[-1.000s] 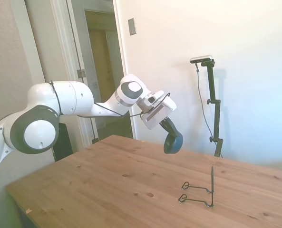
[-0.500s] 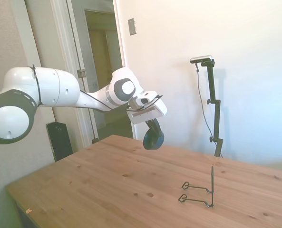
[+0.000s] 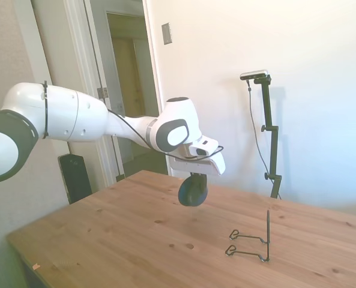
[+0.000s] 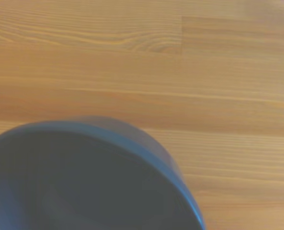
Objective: Unload the bowl
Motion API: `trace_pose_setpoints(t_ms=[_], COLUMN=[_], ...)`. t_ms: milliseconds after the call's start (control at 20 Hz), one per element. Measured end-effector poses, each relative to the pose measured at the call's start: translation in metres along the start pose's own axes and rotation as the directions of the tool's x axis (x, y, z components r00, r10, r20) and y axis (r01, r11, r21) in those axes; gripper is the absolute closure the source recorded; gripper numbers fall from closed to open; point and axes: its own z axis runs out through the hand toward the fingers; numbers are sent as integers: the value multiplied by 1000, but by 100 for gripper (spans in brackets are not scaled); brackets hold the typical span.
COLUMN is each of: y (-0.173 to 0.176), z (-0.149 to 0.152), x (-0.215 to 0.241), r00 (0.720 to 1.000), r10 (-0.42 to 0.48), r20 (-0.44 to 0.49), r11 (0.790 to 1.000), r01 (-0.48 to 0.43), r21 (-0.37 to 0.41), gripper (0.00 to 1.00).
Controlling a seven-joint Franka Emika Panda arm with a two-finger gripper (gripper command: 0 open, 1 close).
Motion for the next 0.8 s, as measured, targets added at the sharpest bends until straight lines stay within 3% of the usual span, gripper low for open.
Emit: trace_pose_setpoints(t_ms=[250, 750, 800], y=[5, 16, 18], z=[14, 63, 65], x=[16, 57, 61], r00=[997, 988, 988], r10=[-12, 23, 27], r20=[73, 152, 152], r11=[999, 1000, 1000], r01=[9, -24, -28], r21=[47, 6, 3], gripper=[100, 100, 0])
